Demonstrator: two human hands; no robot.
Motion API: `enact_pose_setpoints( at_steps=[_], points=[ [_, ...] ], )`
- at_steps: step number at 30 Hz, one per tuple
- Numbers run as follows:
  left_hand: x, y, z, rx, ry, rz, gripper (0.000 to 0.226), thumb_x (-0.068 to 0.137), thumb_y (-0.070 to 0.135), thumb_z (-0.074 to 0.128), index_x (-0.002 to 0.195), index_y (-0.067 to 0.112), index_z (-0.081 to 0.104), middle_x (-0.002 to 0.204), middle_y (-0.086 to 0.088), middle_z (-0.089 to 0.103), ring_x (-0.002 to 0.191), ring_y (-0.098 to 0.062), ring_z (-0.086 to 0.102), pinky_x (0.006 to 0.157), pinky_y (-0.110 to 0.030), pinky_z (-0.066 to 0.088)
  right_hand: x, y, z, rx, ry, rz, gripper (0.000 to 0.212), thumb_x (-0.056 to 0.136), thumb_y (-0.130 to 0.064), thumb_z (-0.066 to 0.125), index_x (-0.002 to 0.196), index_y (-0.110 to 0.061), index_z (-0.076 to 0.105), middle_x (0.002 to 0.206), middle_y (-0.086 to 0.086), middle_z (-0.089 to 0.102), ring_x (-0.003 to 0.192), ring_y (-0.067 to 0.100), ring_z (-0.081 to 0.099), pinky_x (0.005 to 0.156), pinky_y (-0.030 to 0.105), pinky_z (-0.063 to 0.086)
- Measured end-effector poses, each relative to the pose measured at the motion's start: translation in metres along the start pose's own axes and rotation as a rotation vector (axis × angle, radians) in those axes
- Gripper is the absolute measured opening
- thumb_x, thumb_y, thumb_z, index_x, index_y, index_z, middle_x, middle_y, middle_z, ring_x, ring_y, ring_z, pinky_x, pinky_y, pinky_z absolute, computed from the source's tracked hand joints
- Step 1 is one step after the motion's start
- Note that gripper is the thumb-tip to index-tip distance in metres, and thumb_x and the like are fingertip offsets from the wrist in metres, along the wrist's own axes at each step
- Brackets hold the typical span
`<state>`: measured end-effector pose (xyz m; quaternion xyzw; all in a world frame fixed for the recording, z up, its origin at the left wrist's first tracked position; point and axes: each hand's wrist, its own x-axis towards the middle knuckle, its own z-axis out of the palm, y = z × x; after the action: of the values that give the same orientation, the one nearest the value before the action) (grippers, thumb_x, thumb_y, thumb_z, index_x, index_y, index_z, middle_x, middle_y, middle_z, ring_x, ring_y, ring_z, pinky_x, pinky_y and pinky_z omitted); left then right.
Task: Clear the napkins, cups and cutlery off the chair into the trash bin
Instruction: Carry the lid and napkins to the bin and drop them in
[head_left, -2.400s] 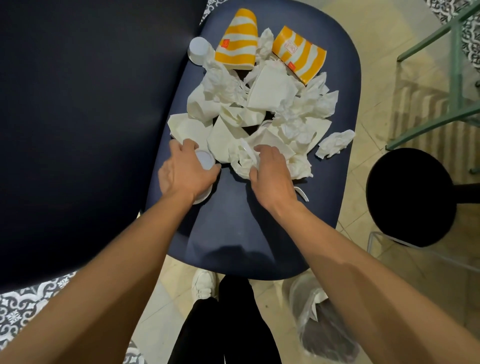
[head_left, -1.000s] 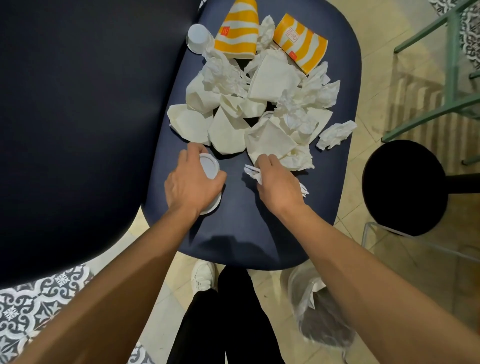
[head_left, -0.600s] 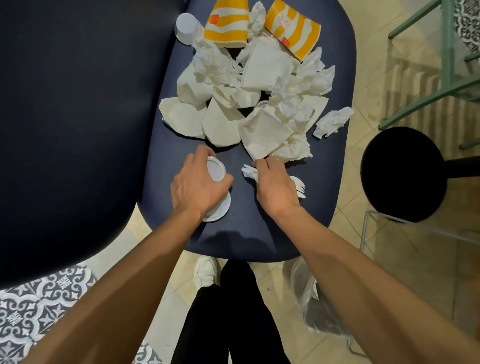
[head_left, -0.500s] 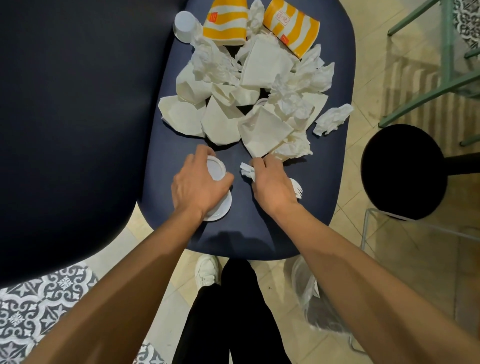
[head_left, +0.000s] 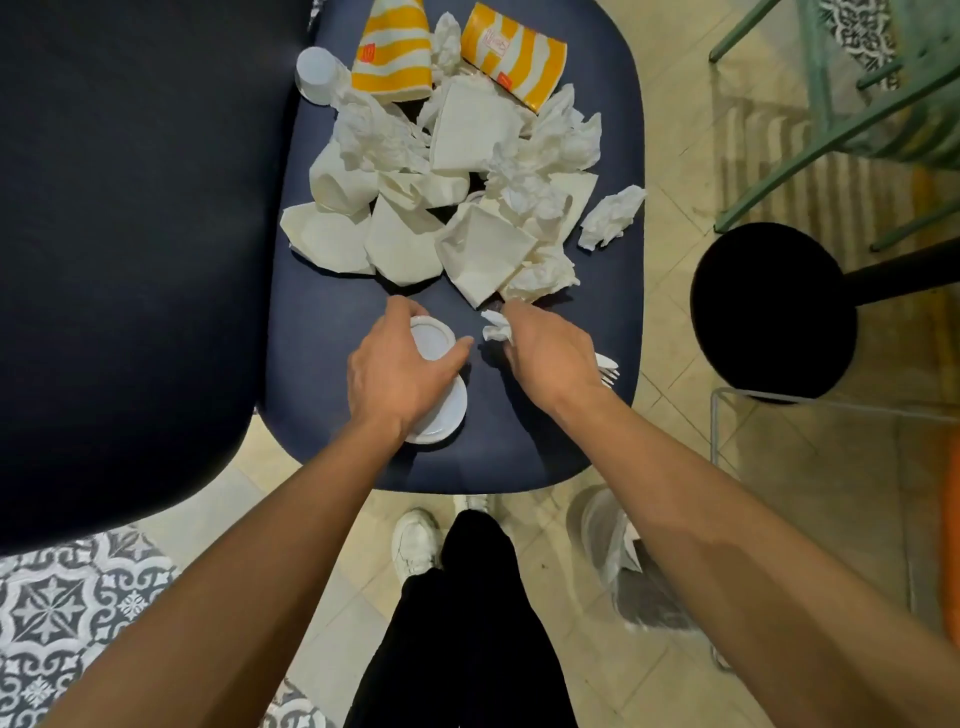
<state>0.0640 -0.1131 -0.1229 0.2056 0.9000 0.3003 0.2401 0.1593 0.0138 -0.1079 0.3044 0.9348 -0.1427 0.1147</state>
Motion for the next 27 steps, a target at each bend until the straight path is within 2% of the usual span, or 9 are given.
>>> enact_pose_setpoints(
  at_steps=[7, 10, 13, 17, 21, 24, 27],
  points=[
    [-0.028, 0.029, 0.016, -0.075, -0.057, 0.069, 0.05, 0.066, 0.075, 0.055, 0.087, 0.031, 0.042, 0.079, 0.015, 0.052, 0.075, -0.012, 0.049, 0.067, -0.027, 0.034, -0.048, 0.024, -0.007, 0.152, 0.055, 0.148, 0.027, 0.093, -0.044, 0.045, 0.102, -0.018, 0.043, 0.096, 0.004, 0.062, 0.082, 0.033, 0.058, 0.061, 0.034, 0.032],
    [-0.041, 0.04, 0.028, -0.103, -0.108, 0.085, 0.043, 0.067, 0.074, 0.056, 0.082, 0.034, 0.049, 0.07, 0.019, 0.052, 0.072, -0.01, 0.052, 0.058, -0.022, 0.033, -0.072, 0.039, -0.008, 0.183, 0.064, 0.21, 0.032, 0.095, -0.049, 0.038, 0.105, -0.018, 0.044, 0.098, 0.004, 0.062, 0.083, 0.033, 0.058, 0.063, 0.035, 0.036],
    [-0.059, 0.053, 0.044, -0.146, -0.15, 0.1, 0.037, 0.07, 0.07, 0.058, 0.08, 0.034, 0.055, 0.07, 0.02, 0.055, 0.071, -0.005, 0.053, 0.055, -0.012, 0.032, -0.097, 0.058, -0.005, 0.23, 0.055, 0.281, 0.034, 0.096, -0.048, 0.034, 0.107, -0.018, 0.046, 0.103, 0.005, 0.06, 0.087, 0.032, 0.057, 0.067, 0.035, 0.037],
    [-0.089, 0.068, 0.073, -0.192, -0.242, 0.131, 0.028, 0.075, 0.063, 0.061, 0.081, 0.036, 0.059, 0.071, 0.023, 0.057, 0.07, 0.005, 0.054, 0.057, -0.009, 0.033, -0.135, 0.088, 0.006, 0.283, 0.03, 0.358, 0.033, 0.097, -0.045, 0.033, 0.11, -0.018, 0.047, 0.111, 0.005, 0.058, 0.091, 0.031, 0.056, 0.069, 0.033, 0.035],
    [-0.121, 0.078, 0.108, -0.206, -0.352, 0.161, 0.027, 0.076, 0.058, 0.062, 0.085, 0.033, 0.062, 0.073, 0.022, 0.058, 0.071, 0.007, 0.054, 0.057, -0.006, 0.037, -0.176, 0.123, 0.022, 0.432, -0.02, 0.435, 0.031, 0.098, -0.039, 0.035, 0.118, -0.017, 0.045, 0.107, 0.009, 0.059, 0.092, 0.029, 0.056, 0.071, 0.032, 0.038],
    [-0.143, 0.079, 0.135, -0.19, -0.391, 0.167, 0.023, 0.078, 0.055, 0.062, 0.084, 0.033, 0.062, 0.07, 0.021, 0.057, 0.066, 0.004, 0.054, 0.054, -0.007, 0.036, -0.205, 0.146, 0.036, 0.468, -0.054, 0.464, 0.029, 0.099, -0.034, 0.036, 0.119, -0.016, 0.045, 0.107, 0.01, 0.06, 0.094, 0.028, 0.056, 0.07, 0.03, 0.034],
    [-0.166, 0.078, 0.169, -0.151, -0.411, 0.182, 0.024, 0.085, 0.049, 0.058, 0.092, 0.027, 0.066, 0.073, 0.016, 0.055, 0.067, -0.004, 0.05, 0.055, -0.015, 0.03, -0.23, 0.174, 0.055, 0.488, -0.092, 0.48, 0.028, 0.099, -0.032, 0.035, 0.118, -0.014, 0.046, 0.11, 0.011, 0.061, 0.094, 0.027, 0.055, 0.07, 0.029, 0.033]
  ],
)
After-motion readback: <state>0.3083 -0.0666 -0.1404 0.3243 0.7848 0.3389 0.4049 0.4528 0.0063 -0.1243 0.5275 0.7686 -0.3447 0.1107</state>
